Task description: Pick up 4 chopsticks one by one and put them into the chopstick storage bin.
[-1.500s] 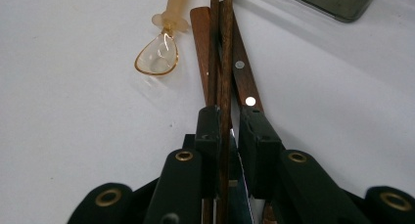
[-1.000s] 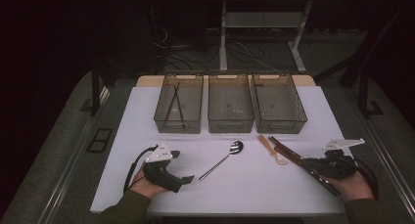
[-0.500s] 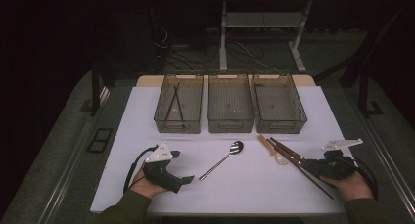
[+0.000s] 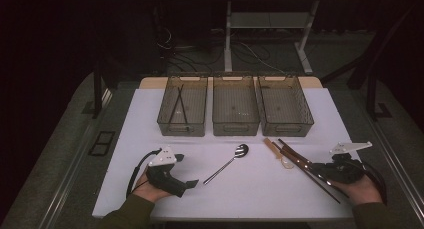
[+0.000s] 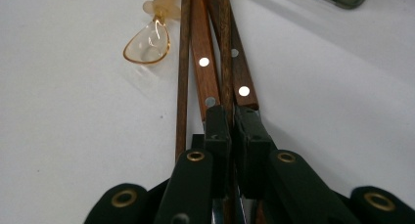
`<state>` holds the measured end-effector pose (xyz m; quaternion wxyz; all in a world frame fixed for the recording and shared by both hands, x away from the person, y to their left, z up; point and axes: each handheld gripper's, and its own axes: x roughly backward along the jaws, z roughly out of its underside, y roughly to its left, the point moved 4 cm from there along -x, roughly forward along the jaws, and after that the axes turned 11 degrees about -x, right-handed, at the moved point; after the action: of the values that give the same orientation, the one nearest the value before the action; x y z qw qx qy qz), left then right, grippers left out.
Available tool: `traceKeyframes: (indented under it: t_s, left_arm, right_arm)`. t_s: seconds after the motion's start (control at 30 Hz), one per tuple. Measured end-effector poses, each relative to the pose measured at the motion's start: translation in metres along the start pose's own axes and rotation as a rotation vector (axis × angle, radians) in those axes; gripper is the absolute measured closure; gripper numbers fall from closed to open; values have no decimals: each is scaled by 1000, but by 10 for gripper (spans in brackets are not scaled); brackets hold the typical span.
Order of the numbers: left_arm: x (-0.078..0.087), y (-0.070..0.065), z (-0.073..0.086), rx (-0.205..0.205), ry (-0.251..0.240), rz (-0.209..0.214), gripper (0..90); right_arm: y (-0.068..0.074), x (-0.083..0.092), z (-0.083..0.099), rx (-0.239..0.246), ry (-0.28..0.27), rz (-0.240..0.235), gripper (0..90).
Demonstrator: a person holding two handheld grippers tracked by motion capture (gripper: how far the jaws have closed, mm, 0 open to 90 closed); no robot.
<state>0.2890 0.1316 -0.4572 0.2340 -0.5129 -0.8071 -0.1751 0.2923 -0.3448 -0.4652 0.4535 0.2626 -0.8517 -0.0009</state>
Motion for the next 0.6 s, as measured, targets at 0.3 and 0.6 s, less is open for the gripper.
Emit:
traceKeyframes:
  t_s: [0.3,0.6]
  left_arm:
    - [0,0,0,0,-1,1,0]
    - [-1,1,1,8,-7,7,0]
  right_arm:
    - [-2,7,-2,4,-19,-21,853]
    - [-2,17,-6,25,-82,-55,852]
